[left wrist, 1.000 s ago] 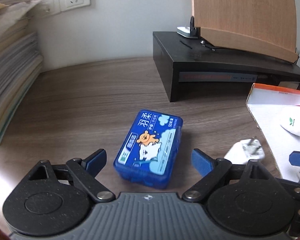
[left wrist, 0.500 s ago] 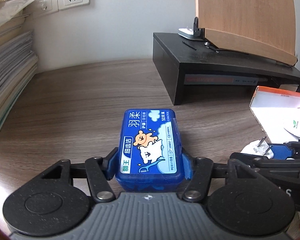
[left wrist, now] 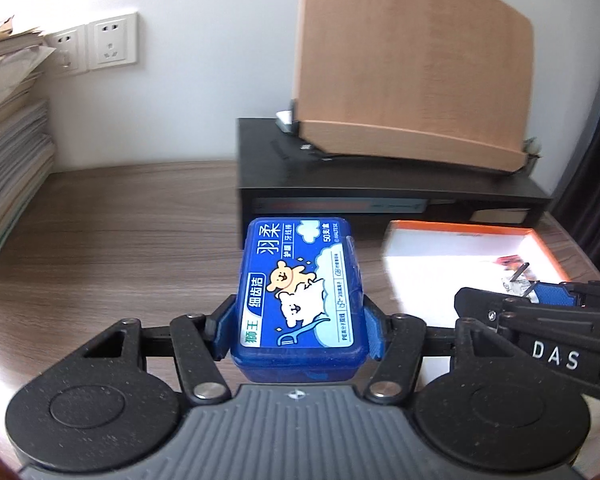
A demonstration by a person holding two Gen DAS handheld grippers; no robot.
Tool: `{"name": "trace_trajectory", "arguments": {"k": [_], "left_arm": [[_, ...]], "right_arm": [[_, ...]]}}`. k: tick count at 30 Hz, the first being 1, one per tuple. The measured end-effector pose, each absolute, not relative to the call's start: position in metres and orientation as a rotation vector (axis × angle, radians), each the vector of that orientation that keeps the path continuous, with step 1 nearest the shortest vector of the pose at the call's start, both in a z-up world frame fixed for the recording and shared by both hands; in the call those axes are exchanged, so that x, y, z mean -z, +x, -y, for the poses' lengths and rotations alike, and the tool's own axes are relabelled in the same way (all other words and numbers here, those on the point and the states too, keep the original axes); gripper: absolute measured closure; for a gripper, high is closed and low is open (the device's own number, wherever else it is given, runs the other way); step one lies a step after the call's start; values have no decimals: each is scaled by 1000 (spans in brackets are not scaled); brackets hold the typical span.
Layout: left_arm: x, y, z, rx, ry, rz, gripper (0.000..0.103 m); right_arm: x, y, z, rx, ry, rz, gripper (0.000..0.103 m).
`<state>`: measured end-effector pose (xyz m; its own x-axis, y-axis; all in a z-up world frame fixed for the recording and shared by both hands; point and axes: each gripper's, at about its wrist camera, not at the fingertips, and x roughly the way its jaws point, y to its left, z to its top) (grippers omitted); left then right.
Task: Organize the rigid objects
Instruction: 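Grasp the blue box with the left tool while the right tool grasps the white charger cube, then carry the blue box and white charger cube over the white box with both tools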
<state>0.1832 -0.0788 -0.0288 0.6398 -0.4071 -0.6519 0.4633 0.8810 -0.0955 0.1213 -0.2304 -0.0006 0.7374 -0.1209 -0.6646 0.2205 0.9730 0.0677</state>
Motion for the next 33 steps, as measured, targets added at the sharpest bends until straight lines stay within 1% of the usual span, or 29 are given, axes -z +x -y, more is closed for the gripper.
{"name": "trace_trajectory", "arguments": {"k": [7, 13, 21, 33], "left_arm": [[12, 142, 130, 558, 78, -718, 41], [9, 119, 167, 570, 92, -718, 41], [14, 97, 196, 548, 119, -740, 41], [18, 87, 205, 510, 132, -763, 41]], "right_arm": [[-21, 71, 303, 284, 173, -669, 52], [-27, 44, 346, 314, 197, -649, 52], [-30, 27, 369, 276, 197, -643, 52], [-24, 31, 376, 213, 184, -648, 52]]}}
